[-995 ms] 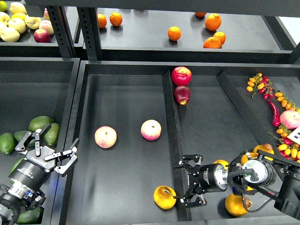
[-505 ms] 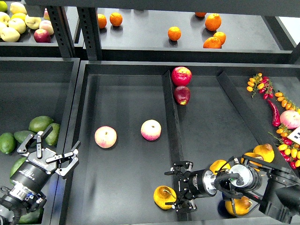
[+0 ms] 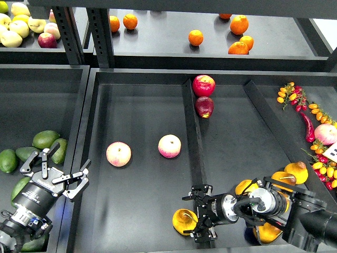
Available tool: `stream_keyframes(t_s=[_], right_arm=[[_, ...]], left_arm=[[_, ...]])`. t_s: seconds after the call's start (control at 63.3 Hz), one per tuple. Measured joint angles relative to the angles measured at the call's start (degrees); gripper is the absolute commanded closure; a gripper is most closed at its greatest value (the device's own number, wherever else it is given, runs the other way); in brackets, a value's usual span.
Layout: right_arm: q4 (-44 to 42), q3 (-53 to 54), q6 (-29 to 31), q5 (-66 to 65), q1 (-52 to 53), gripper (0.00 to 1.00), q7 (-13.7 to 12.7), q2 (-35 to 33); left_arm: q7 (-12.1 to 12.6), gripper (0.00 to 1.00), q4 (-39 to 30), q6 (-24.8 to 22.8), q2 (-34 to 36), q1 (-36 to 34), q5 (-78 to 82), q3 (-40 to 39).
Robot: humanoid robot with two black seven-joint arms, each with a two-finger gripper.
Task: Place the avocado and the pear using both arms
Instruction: 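Lower the right gripper and close it on the yellow pear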
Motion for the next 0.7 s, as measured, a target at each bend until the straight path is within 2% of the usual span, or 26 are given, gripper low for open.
stream_keyframes(t_s=[0.284,0.695], right_arm=[[-1.49,0.22,0.0,-2.25,-0.76,0.06,0.0,1.44],[-3.29,1.23,0.18,-4.11,-1.95,0.26,0.0,3.12]], left_arm=[[0.0,0.01,0.21,0.0,0.0,0.0,-0.06,0.0],[0.0,0.01,0.3,0.0,0.0,0.0,-0.03,-0.1]])
